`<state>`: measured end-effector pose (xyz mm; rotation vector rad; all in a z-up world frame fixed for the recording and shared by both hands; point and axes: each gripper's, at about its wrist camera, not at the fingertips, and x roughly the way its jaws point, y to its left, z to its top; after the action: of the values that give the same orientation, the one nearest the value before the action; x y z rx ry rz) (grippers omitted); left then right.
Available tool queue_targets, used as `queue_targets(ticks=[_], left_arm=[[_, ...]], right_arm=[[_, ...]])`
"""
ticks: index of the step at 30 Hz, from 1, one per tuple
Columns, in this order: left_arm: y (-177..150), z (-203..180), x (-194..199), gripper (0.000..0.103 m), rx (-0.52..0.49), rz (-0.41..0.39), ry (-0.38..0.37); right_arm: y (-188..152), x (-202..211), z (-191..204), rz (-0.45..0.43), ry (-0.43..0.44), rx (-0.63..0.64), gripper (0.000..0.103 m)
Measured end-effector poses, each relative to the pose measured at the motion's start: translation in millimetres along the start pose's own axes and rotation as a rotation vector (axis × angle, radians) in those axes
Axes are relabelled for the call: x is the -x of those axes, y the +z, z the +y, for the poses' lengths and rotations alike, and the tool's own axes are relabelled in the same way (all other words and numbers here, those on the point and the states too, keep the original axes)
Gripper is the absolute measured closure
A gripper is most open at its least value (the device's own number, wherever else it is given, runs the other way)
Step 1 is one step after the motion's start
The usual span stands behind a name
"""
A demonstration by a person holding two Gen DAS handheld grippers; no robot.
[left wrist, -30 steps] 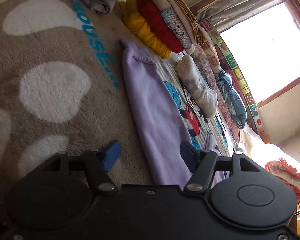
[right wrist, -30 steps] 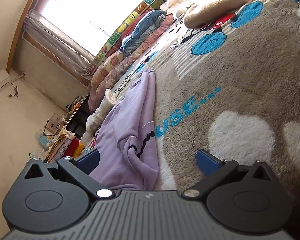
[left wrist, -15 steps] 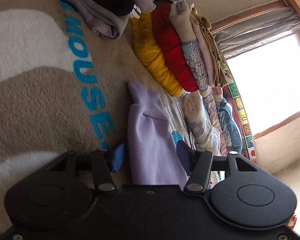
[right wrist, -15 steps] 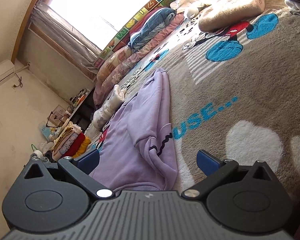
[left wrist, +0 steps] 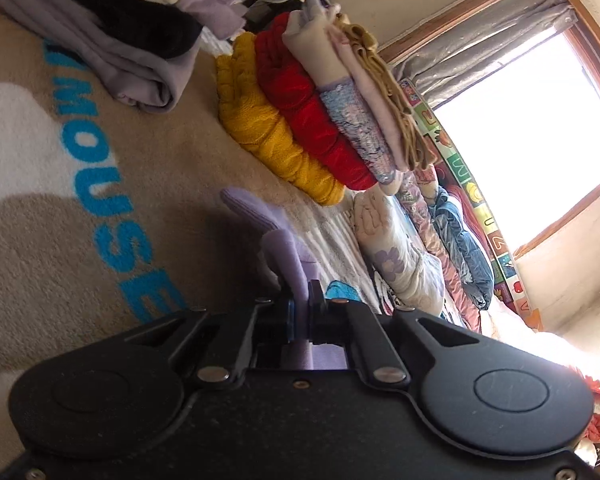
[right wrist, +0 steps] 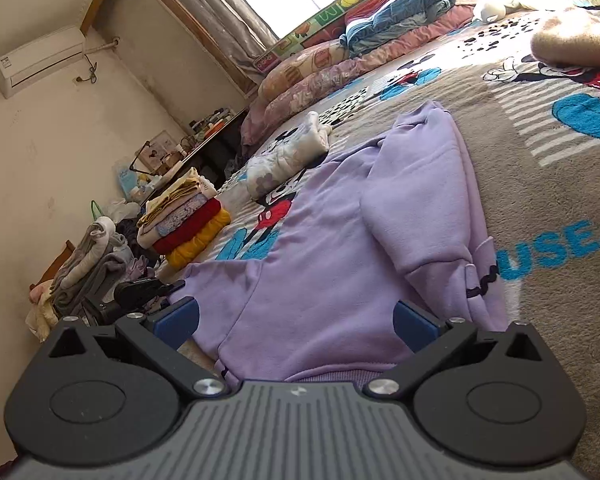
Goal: Fold clothes
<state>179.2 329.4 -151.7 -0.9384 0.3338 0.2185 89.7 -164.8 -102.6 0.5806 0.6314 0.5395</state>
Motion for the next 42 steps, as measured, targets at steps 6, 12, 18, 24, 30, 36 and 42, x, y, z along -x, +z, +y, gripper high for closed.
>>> queue_targets(ticks=[6, 12, 18, 24, 30, 36, 42], left_arm=[[-35.4, -81.2, -1.3, 0.101, -0.331, -0.03, -0.087], [-107.8, -149.4, -8.6, 0.101, -0.638, 0.074, -0.177], [-175.7, -172.0, -14.7, 0.101, -0.982, 0.202, -0.18], [-195.9, -154.6, -20.8, 0.038, -1.048, 0.445, -0.313], [-136.8, -143.2, 19.1, 0.041, -0.839, 0.407, -0.451], [-83.3, -106.9, 35.7, 0.041, -0.691, 0.234, -0.306], [-57.8, -72.0, 26.3, 0.042, -0.508, 0.253, -0.202]], right_arm=[[3.9, -18.1, 6.4, 0.007, 0.022, -0.02, 0.001], [10.0, -31.3, -3.3, -0.015, 0.037, -0.104, 0.0], [16.4, -54.1, -26.7, -0.033, 0.07, -0.261, 0.001], [16.8, -92.0, -28.5, 0.002, 0.071, -0.334, 0.0], [8.5, -107.3, -18.5, -0.003, 0.038, -0.353, 0.0], [3.0, -120.0, 5.9, 0.011, -0.001, -0.285, 0.001], [3.4, -139.4, 13.6, -0.013, -0.082, -0.264, 0.011]])
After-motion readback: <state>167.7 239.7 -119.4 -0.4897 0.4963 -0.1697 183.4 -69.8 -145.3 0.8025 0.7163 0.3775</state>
